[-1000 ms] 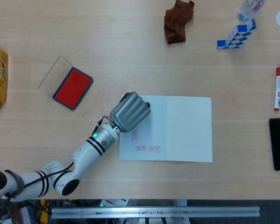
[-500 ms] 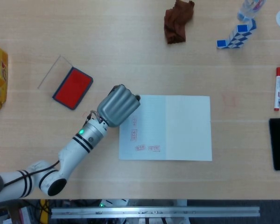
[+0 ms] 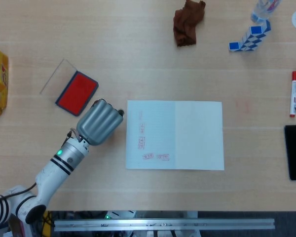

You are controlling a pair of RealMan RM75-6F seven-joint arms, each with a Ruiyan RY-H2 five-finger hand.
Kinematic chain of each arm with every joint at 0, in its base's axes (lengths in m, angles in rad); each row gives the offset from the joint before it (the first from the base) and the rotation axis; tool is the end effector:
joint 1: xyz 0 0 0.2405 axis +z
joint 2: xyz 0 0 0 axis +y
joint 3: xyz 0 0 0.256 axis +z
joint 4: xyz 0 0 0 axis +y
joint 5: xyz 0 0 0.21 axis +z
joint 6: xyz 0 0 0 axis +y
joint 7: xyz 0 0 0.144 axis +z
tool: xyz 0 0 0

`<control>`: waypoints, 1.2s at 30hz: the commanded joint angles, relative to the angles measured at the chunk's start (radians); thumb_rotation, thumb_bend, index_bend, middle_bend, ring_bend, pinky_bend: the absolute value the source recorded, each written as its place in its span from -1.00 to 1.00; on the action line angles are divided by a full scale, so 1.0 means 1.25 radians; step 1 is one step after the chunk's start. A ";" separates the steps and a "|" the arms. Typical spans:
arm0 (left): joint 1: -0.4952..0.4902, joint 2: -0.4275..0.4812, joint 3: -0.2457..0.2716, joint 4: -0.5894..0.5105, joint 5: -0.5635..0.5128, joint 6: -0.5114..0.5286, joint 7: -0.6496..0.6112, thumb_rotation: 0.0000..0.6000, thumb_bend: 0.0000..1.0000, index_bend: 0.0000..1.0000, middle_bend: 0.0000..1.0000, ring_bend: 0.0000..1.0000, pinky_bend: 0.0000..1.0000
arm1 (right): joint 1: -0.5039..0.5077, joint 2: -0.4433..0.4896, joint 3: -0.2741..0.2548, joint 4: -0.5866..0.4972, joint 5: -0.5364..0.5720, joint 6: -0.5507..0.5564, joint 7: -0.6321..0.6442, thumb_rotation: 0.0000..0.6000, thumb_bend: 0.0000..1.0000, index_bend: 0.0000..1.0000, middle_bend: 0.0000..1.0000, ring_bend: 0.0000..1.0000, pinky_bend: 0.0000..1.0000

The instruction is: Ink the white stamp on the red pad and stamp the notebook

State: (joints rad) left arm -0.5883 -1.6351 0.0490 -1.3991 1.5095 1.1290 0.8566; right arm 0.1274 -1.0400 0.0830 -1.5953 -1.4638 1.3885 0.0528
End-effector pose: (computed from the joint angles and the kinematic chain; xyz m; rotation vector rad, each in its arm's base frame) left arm -0.1782 0.2592 -0.0511 -2.1148 -0.1192 -0.6531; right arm -0.3191 -0.2021 0.1817 1.4121 -0.9054 0.8566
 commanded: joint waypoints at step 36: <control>0.018 -0.081 -0.010 0.103 -0.002 -0.028 0.005 1.00 -0.35 0.05 1.00 1.00 1.00 | -0.009 0.013 -0.003 -0.014 0.009 0.014 -0.011 1.00 -0.76 -0.08 -0.02 -0.18 0.15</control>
State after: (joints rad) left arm -0.5665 -1.7363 0.0371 -1.2702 1.5072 1.0944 0.8622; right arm 0.1158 -1.0234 0.0791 -1.6129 -1.4525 1.4067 0.0389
